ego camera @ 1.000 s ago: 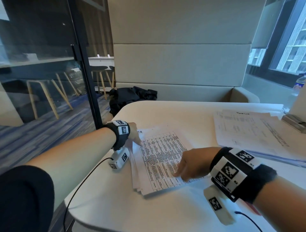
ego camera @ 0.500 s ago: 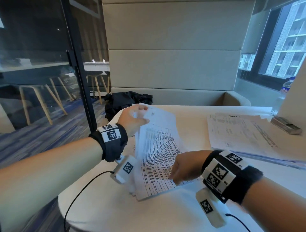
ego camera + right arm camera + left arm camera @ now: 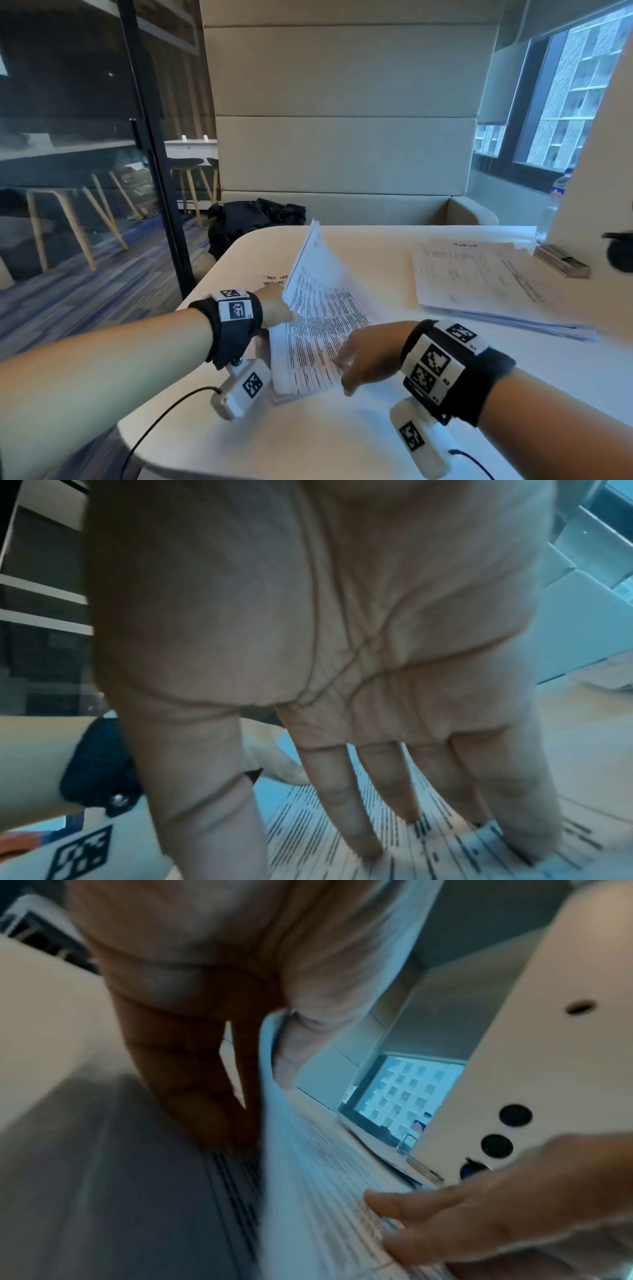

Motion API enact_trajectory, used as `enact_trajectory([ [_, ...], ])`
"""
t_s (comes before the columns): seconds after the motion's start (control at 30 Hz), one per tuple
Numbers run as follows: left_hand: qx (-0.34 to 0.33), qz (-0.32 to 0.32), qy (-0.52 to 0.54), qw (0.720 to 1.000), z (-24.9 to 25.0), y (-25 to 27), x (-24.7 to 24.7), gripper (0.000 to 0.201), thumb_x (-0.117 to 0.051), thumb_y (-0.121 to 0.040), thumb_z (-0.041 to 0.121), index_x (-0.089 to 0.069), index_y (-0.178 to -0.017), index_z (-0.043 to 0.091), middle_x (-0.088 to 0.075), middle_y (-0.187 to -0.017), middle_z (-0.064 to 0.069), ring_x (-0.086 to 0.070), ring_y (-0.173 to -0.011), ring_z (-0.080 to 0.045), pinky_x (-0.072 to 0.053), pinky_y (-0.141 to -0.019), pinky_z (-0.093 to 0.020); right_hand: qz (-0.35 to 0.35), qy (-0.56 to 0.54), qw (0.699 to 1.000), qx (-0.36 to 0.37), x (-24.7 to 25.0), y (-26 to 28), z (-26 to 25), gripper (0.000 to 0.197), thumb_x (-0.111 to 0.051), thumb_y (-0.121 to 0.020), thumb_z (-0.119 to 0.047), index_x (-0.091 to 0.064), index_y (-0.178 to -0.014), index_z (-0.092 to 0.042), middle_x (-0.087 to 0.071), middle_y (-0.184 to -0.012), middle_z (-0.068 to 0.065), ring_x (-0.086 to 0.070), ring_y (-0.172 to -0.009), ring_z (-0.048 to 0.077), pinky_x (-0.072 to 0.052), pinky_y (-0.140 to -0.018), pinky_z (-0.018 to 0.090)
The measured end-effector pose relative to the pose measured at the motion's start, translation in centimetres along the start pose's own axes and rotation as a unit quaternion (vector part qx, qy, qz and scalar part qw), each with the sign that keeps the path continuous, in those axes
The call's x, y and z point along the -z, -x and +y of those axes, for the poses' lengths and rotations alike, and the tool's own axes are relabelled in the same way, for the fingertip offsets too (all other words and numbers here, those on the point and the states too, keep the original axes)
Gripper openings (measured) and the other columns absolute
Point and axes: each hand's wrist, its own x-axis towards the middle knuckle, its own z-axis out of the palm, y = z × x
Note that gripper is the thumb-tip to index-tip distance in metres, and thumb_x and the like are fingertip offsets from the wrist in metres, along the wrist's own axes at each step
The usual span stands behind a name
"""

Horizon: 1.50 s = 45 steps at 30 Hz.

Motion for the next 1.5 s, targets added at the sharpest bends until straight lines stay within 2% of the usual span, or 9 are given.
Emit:
enact_trajectory([
  [0.3,-0.072,0.259,0.184,0.945,3.6,-0.4,6.9,0.009,-0.062,-0.092,0.014,-0.068,-0.098,0.011,-0.060,-0.078,-0.007,-0.055,-0.072,-0.023,-0.042,-0.065,-0.030,0.093,-0.029,0.994,-0.053,0.3,1.2,2.7,0.060,-0.056,-0.092,-0.040,-0.039,-0.146,-0.022,-0.036,-0.152,-0.002,-0.032,-0.140,0.018,-0.027,-0.113,0.036],
  [0.43,-0.123,0.310,0.168,0.928,4.9,0.6,10.6,0.019,-0.058,-0.096,0.019,-0.062,-0.111,0.008,-0.056,-0.079,-0.005,-0.050,-0.062,-0.018,-0.037,-0.055,-0.026,0.094,0.016,0.991,-0.094,0.5,3.1,5.1,0.065,-0.059,-0.088,-0.046,-0.037,-0.146,-0.029,-0.036,-0.151,-0.007,-0.032,-0.139,0.016,-0.029,-0.114,0.038],
  [0.63,-0.175,0.097,-0.099,0.975,4.6,1.6,11.9,0.011,-0.066,-0.088,0.011,-0.068,-0.082,0.021,-0.065,-0.080,-0.001,-0.059,-0.081,-0.021,-0.048,-0.081,-0.038,0.060,0.034,0.987,-0.144,1.0,5.5,7.9,0.056,-0.069,-0.083,-0.041,-0.050,-0.134,-0.030,-0.058,-0.127,-0.006,-0.053,-0.107,0.014,-0.039,-0.095,0.028],
  [0.77,-0.153,-0.021,-0.209,0.966,5.0,2.2,7.6,0.030,-0.051,-0.087,-0.006,-0.067,-0.076,0.016,-0.066,-0.080,-0.002,-0.057,-0.080,-0.020,-0.048,-0.080,-0.035,0.034,0.051,0.985,-0.159,-0.1,5.2,8.9,0.072,-0.070,-0.083,-0.038,-0.035,-0.146,-0.037,-0.045,-0.145,-0.009,-0.046,-0.127,0.012,-0.037,-0.096,0.027],
  [0.87,-0.143,-0.055,-0.252,0.956,5.4,2.4,4.0,0.026,-0.050,-0.090,-0.002,-0.063,-0.078,0.017,-0.058,-0.070,0.003,-0.053,-0.080,-0.020,-0.042,-0.074,-0.026,0.021,0.045,0.987,-0.152,-0.9,4.8,9.2,0.078,-0.068,-0.086,-0.035,-0.024,-0.151,-0.029,-0.045,-0.144,-0.005,-0.054,-0.102,0.004,-0.040,-0.073,0.014],
  [1.03,-0.142,-0.035,-0.336,0.931,6.0,1.8,0.2,0.007,-0.056,-0.092,0.018,-0.063,-0.094,0.018,-0.063,-0.087,0.001,-0.056,-0.083,-0.020,-0.037,-0.089,-0.034,0.018,0.090,0.976,-0.199,-1.1,4.4,9.6,0.047,-0.061,-0.089,-0.036,-0.052,-0.128,-0.012,-0.063,-0.119,0.000,-0.061,-0.100,0.016,-0.050,-0.082,0.028],
  [1.23,-0.263,-0.039,-0.392,0.881,7.1,2.4,-2.7,0.094,-0.064,-0.075,0.066,-0.020,-0.149,0.028,-0.037,-0.149,-0.001,-0.035,-0.134,-0.028,-0.032,-0.108,-0.045,0.099,0.022,0.973,-0.206,-1.0,4.9,11.4,0.021,-0.047,-0.094,-0.013,-0.057,-0.109,-0.004,-0.054,-0.075,-0.003,-0.048,-0.060,0.009,-0.036,-0.046,0.017],
  [1.33,-0.289,-0.127,-0.403,0.859,8.1,4.3,-4.7,0.108,-0.064,-0.068,0.074,-0.013,-0.152,0.028,-0.021,-0.158,0.000,-0.028,-0.140,-0.026,-0.031,-0.112,-0.045,0.198,-0.052,0.964,-0.172,-0.6,5.2,11.1,0.018,-0.048,-0.093,-0.012,-0.041,-0.110,-0.012,-0.054,-0.082,-0.001,-0.050,-0.068,0.011,-0.035,-0.053,0.025],
  [1.5,-0.259,-0.179,-0.393,0.864,8.8,4.8,-6.6,0.118,-0.062,-0.065,0.078,-0.001,-0.153,0.028,0.002,-0.162,-0.005,-0.019,-0.145,-0.028,-0.025,-0.113,-0.039,0.137,-0.033,0.988,-0.065,-1.7,4.7,9.4,0.018,-0.047,-0.097,-0.021,-0.041,-0.113,-0.020,-0.059,-0.091,-0.002,-0.053,-0.074,0.014,-0.036,-0.059,0.024],
])
